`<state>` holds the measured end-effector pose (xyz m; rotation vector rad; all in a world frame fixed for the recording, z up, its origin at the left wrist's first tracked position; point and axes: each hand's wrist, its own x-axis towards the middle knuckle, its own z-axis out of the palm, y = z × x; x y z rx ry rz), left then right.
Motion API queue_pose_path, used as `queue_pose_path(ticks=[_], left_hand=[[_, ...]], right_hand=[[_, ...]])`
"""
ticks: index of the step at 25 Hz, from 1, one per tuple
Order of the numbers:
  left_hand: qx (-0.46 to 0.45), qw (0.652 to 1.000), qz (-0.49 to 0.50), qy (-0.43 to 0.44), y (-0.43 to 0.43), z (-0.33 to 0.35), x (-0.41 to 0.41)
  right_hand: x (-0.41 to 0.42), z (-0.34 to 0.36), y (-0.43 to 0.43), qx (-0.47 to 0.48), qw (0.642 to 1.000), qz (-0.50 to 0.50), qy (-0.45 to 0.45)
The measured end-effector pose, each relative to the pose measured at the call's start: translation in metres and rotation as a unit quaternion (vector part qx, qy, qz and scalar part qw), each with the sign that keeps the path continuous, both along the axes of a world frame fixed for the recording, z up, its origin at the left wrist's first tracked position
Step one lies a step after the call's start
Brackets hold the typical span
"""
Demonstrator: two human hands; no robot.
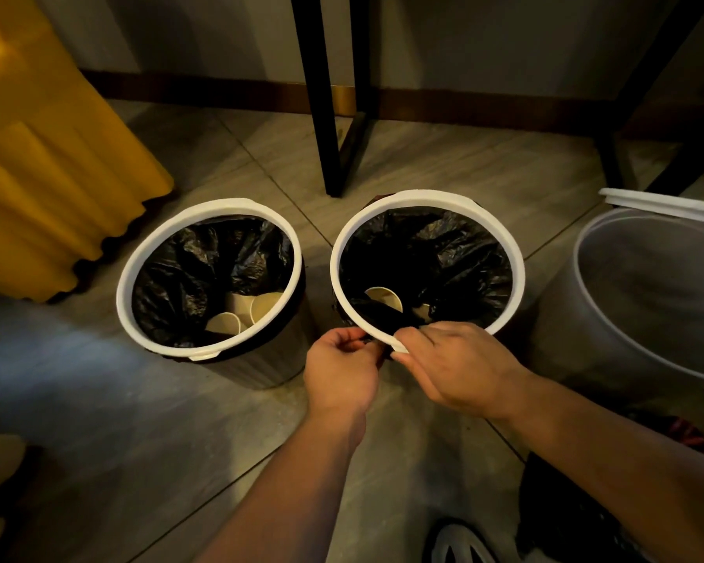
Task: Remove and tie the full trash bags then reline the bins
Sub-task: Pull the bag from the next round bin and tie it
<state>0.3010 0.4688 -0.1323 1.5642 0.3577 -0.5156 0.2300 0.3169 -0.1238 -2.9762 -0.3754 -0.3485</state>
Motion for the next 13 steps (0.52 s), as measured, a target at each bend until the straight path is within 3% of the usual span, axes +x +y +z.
queue_pose_path(ticks=[9, 13], left_hand=[[0.081, 0.996, -0.016, -0.023, -0.004, 0.000, -0.001], [0.061, 0.998, -0.009, -0.030, -0.008, 0.002, -0.003]], right_hand=[[0.001, 0.001, -0.002, 0.049, 0.998, -0.003, -0.028], [0.011, 0.026, -0.005, 0.009, 0.992, -0.037, -0.117]])
